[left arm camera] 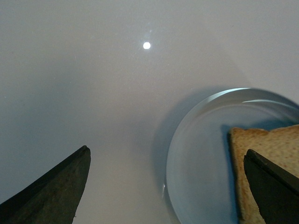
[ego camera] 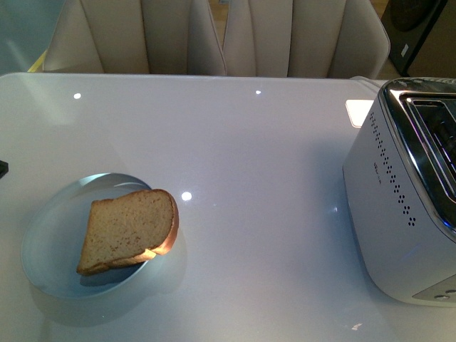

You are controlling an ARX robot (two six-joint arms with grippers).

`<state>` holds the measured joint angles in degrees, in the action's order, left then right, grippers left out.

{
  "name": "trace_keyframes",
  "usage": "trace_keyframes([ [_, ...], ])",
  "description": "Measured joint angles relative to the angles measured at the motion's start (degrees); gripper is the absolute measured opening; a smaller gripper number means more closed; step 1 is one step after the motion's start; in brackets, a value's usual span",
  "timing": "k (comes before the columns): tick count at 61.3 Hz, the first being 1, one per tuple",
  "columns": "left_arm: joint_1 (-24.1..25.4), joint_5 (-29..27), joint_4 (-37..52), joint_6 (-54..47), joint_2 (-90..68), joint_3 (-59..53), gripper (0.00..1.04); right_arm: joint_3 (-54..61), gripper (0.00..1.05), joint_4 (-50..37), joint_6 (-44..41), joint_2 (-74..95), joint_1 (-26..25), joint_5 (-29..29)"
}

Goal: Left arm holds plate, right arm toasts bread

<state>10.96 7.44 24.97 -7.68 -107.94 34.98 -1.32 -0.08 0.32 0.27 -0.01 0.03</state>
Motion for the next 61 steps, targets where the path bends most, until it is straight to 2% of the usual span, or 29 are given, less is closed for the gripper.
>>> trace_keyframes([
  [31,-2.0,-2.2,1.0,1.6,-21.2,9.0,0.98,0.0,0.96,0.0,0.0,0.0,0.0,0.0],
  [53,-3.0,-2.2,-0.9,2.4,-24.7,11.1,0.98,0.0,0.96,0.0,0.0,0.0,0.0,0.0],
  [55,-3.1,-2.1,-1.1,2.5,-24.9,11.1,0.96,0.0,0.96,0.0,0.0,0.0,0.0,0.0],
  [61,-3.2,-1.7,-1.4,2.9,-25.2,11.4,0.82,0.0,0.96,0.0,0.0,0.0,0.0,0.0],
])
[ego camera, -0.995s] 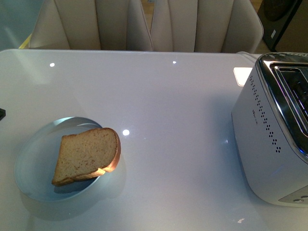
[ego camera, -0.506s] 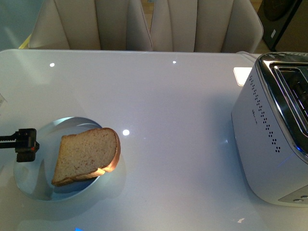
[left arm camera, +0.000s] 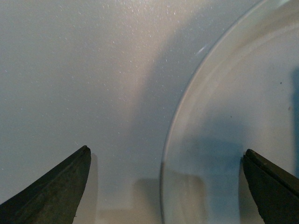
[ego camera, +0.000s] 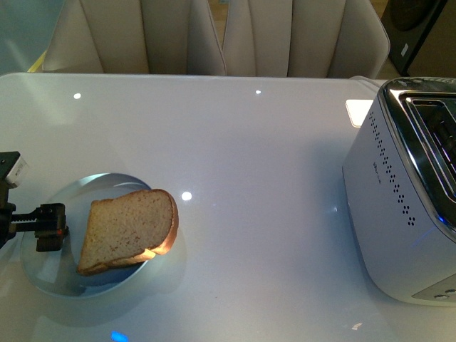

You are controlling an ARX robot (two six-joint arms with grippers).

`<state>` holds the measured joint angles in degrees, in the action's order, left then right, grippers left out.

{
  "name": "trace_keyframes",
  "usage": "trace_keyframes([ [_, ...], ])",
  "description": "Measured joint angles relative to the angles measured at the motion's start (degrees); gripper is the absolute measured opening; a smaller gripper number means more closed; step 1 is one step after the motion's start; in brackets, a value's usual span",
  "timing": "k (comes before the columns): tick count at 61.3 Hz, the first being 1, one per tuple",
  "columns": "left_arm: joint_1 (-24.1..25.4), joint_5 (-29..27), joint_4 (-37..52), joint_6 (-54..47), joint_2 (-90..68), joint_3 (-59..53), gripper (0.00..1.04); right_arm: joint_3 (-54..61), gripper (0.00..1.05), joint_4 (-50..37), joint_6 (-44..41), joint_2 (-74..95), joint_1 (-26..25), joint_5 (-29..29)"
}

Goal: Left arm holds plate, right arm toasts bread

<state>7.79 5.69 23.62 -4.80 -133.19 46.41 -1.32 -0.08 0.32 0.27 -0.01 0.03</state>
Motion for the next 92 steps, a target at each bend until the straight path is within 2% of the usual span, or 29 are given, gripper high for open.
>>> trace_keyframes([
  [24,-0.1,1.8,-2.6,2.8,-0.1,1.1,0.20,0.0,0.96,0.0,0.0,0.0,0.0,0.0],
  [26,0.2,2.7,-3.1,3.6,-0.1,1.4,0.12,0.0,0.96,0.0,0.0,0.0,0.0,0.0],
  [30,0.6,4.0,-3.6,5.2,0.0,1.6,0.04,0.0,0.96,0.0,0.0,0.0,0.0,0.0],
  [52,3.2,9.8,-7.0,13.2,1.9,1.7,0.04,0.0,0.96,0.0,0.0,0.0,0.0,0.0],
  [74,5.0,13.8,-11.4,15.6,13.2,-1.4,0.03,0.0,0.96,0.0,0.0,0.0,0.0,0.0],
  [82,3.2,15.4,-15.3,17.2,19.8,-1.8,0.03,0.0,0.96,0.0,0.0,0.0,0.0,0.0],
  [92,-1.9,17.0,-20.9,20.8,28.4,-1.4,0.03,0.0,0.96,0.0,0.0,0.0,0.0,0.0],
])
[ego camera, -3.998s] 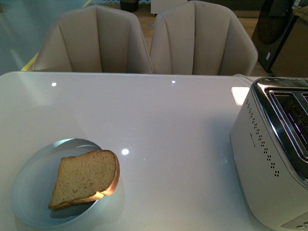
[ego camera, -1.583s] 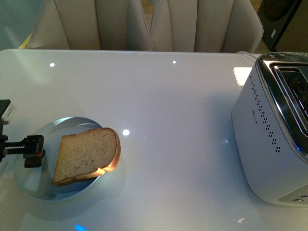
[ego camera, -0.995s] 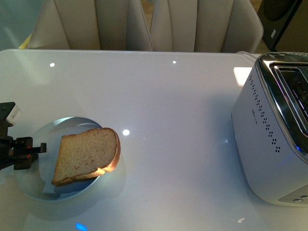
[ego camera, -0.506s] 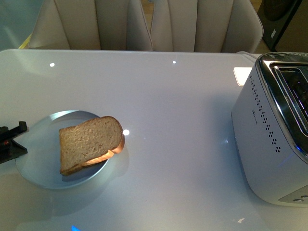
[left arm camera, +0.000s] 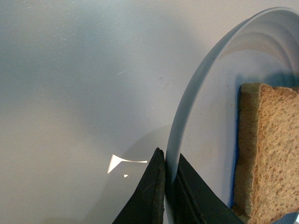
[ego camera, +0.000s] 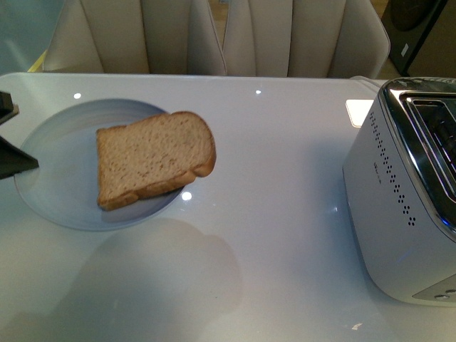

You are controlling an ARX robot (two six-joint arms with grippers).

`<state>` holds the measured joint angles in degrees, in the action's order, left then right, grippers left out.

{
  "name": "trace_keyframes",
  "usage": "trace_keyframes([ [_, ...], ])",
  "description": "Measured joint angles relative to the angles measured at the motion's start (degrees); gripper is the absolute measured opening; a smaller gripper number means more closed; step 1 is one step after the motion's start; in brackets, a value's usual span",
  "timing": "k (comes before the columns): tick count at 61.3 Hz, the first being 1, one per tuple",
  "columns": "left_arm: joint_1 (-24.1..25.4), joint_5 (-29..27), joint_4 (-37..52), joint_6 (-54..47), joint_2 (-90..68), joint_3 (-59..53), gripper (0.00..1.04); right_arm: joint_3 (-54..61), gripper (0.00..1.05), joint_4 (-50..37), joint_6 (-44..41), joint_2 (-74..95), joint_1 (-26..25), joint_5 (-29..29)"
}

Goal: Left arm holds plate, right arm toasts bread

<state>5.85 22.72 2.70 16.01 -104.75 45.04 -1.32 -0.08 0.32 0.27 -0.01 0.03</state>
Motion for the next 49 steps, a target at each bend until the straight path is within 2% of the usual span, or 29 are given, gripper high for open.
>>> trace_keyframes([
  [21,-10.0,-0.2,-6.9,6.5,10.5,4.5,0.03,0.0,0.96,0.0,0.0,0.0,0.0,0.0],
  [49,-20.8,-3.7,-10.2,13.8,12.6,9.5,0.03,0.0,0.96,0.0,0.0,0.0,0.0,0.0],
])
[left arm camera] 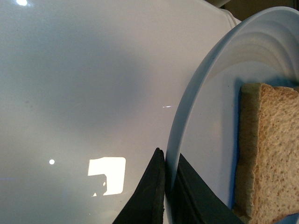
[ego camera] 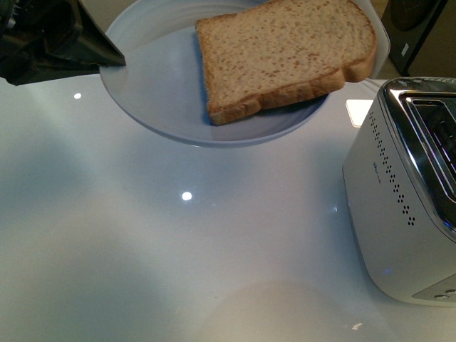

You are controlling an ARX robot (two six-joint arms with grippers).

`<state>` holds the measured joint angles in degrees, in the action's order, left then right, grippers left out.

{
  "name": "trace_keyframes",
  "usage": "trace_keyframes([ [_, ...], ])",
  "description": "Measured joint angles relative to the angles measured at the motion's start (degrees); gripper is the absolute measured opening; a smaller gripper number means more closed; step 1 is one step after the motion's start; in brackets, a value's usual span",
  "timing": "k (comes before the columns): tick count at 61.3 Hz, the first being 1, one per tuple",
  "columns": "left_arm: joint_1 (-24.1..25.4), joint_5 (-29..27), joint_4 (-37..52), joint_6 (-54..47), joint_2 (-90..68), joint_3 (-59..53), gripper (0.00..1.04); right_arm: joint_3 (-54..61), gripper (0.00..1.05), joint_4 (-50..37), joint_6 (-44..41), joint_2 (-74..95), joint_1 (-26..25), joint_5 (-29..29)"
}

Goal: Left arm holds plate, right arm toasts bread

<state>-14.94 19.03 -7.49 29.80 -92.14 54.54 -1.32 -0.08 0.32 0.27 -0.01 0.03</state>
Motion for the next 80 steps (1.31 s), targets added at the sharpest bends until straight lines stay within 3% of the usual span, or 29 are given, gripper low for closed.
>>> trace_keyframes([
  [21,-4.8,-0.4,1.3,5.6,2.2,0.0,0.03,0.0,0.96,0.0,0.0,0.0,0.0,0.0],
  [74,-4.9,-0.4,1.4,6.3,2.8,0.0,0.03,0.0,0.96,0.1,0.0,0.1,0.0,-0.1],
  [80,-4.9,-0.5,1.4,6.3,2.8,-0.1,0.03,-6.1,0.96,15.9,-0.5,11.7,1.6,-2.8],
])
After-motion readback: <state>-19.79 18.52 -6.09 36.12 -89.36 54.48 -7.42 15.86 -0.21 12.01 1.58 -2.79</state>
